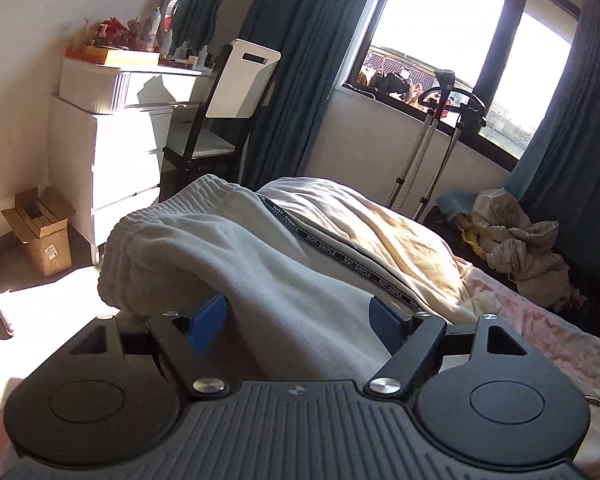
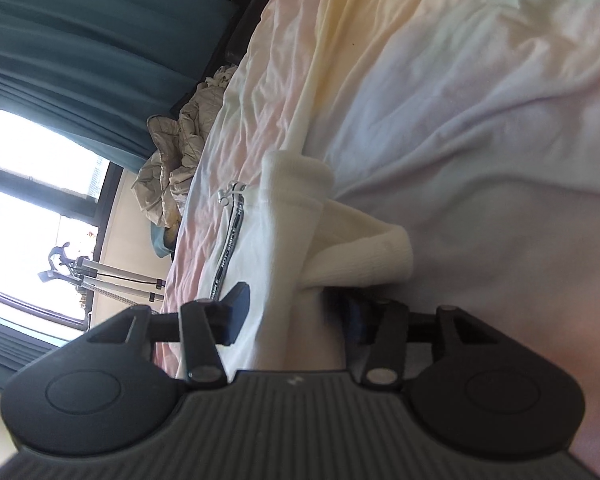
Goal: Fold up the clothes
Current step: 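Lay the folded pants down and open the left gripper while the right gripper holds the leg, then lift the held sweatpants leg cuff upward with the right gripper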
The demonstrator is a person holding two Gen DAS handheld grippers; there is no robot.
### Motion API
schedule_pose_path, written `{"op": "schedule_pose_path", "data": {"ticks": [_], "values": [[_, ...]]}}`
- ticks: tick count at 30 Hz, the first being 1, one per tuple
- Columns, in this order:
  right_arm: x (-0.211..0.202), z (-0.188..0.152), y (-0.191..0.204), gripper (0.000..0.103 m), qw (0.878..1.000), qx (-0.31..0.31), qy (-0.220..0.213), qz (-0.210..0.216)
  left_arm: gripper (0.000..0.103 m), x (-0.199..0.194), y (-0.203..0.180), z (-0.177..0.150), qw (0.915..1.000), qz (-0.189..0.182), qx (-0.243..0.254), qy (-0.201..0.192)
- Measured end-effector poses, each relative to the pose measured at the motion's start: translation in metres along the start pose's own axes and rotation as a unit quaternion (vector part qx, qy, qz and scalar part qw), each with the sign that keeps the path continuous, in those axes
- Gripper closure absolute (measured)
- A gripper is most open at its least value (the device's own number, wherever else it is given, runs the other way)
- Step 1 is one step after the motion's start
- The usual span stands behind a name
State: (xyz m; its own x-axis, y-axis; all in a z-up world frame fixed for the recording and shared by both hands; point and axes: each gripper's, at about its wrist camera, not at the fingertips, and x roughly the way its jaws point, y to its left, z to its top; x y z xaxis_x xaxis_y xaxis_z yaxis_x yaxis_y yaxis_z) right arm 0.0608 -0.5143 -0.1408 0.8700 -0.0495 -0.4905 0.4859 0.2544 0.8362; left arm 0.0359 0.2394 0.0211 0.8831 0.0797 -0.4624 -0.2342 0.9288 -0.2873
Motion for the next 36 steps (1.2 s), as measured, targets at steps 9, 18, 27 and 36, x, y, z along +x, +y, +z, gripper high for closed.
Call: {"op": "schedule_pose_path", "data": {"ticks": [9,18,27,36], "values": [[-0.007,0.005,-0.002,0.052,1.0,0.003,0.013,0.007,0.018,0.012,-0.111,-0.037,0.9943,-0.065,0.081,0.024],[-0.003,0.006,0.001,0.051,0.999,-0.032,0.019,0.011,0.018,0.063,-0.195,-0.108,0.9788,-0.072,0.167,0.094],[0.013,0.004,0.006,0.051,0.998,-0.061,0.003,0.003,0.017,0.094,-0.199,-0.144,0.9683,-0.041,0.21,0.128],[0.032,-0.002,0.031,0.049,0.99,-0.133,-0.032,0.031,0.014,0.098,-0.201,-0.149,0.967,-0.038,0.218,0.126]]}}
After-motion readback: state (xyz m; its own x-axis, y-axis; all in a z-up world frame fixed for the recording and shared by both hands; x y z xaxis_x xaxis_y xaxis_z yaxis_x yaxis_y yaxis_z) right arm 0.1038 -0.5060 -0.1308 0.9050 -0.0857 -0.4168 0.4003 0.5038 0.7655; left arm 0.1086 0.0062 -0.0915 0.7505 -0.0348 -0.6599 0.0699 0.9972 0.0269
